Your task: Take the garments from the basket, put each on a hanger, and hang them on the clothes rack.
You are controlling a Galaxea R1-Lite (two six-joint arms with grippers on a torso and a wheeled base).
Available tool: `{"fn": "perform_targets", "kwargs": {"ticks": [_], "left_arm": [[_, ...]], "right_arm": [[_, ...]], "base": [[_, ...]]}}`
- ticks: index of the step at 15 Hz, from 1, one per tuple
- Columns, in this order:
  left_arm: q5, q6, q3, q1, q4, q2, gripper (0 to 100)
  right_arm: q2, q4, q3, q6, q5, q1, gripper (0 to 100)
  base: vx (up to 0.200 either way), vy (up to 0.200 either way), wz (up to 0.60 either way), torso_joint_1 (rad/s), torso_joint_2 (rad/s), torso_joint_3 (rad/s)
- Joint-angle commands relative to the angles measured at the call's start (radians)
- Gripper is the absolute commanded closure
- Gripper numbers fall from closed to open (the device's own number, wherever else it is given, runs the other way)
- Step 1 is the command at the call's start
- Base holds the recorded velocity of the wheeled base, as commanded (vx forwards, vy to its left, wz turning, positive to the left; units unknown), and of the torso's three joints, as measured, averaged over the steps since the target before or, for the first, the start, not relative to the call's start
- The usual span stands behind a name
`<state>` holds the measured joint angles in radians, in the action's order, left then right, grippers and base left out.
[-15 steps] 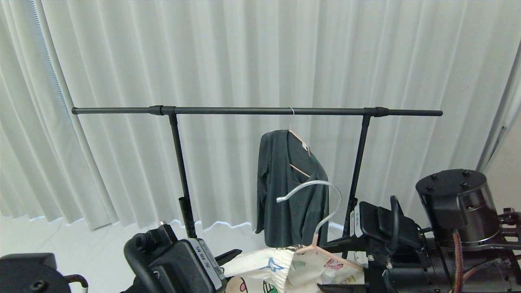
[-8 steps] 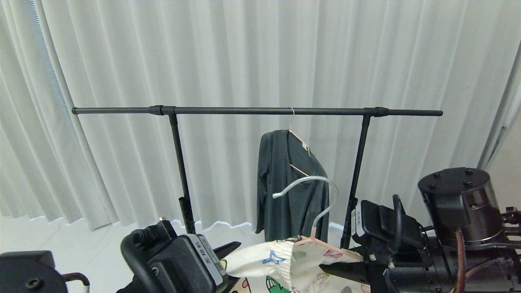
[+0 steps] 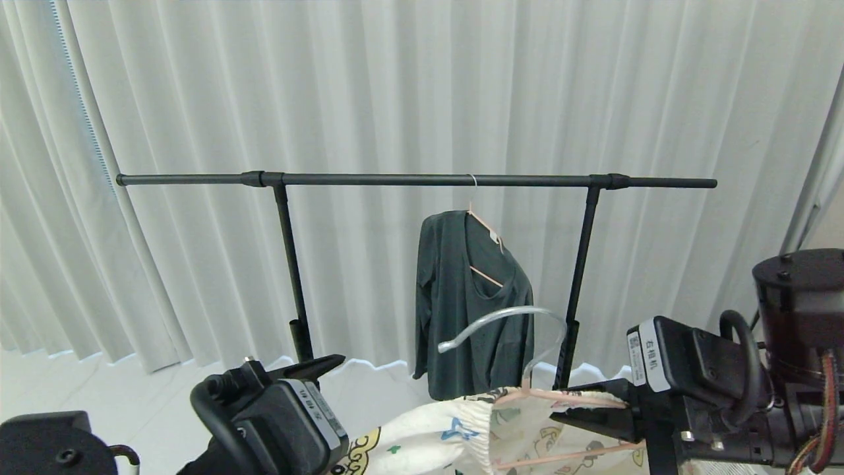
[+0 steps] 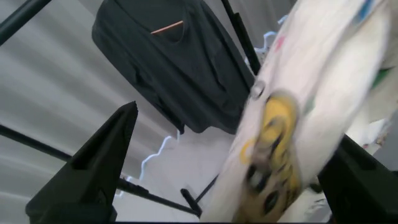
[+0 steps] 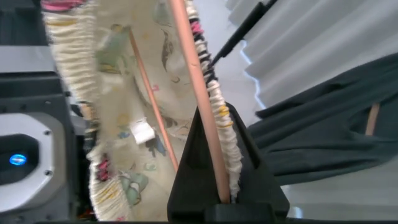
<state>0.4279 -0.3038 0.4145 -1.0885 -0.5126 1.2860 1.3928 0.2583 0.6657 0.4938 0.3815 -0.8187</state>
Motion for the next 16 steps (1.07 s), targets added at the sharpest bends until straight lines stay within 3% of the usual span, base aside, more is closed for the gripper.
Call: {"fn": "perform_targets", "kwargs": {"ticks": [1,4,7,9,12,16], "left_arm": [[0.015,-0.001,-0.063,0.012,-0.038,-0.023,0],[0.057,0.000,-0.117,0.012,-0.066,-0.057,0],[0.057,0.002,-0.192,0.019,-0.066,-0.089,0],[0.052,0.017,-0.249,0.091,-0.067,-0.108,0],[0.040,0.147,-0.250,0.119,-0.066,-0.100,0],[-0.041,0.221,-0.253,0.121,-0.066,-0.094,0]], "right_arm": [[-0.041,-0.001,-0.017,0.028,0.016,0.070,100],[-0.063,-0.001,-0.029,0.051,0.040,0.145,100],[-0.078,-0.001,-0.031,0.051,0.043,0.168,100],[-0.092,-0.001,-0.031,0.051,0.063,0.167,100],[-0.106,0.001,-0.037,0.061,0.079,0.167,100],[-0.130,-0.001,-0.037,0.074,0.099,0.133,100]], "base": [[0.000,0.000,0.00,0.000,0.00,0.000],[0.000,0.000,0.00,0.000,0.00,0.000],[0.000,0.000,0.00,0.000,0.00,0.000],[0.000,0.000,0.00,0.000,0.00,0.000],[0.000,0.000,0.00,0.000,0.00,0.000],[0.000,0.000,0.00,0.000,0.00,0.000]]}}
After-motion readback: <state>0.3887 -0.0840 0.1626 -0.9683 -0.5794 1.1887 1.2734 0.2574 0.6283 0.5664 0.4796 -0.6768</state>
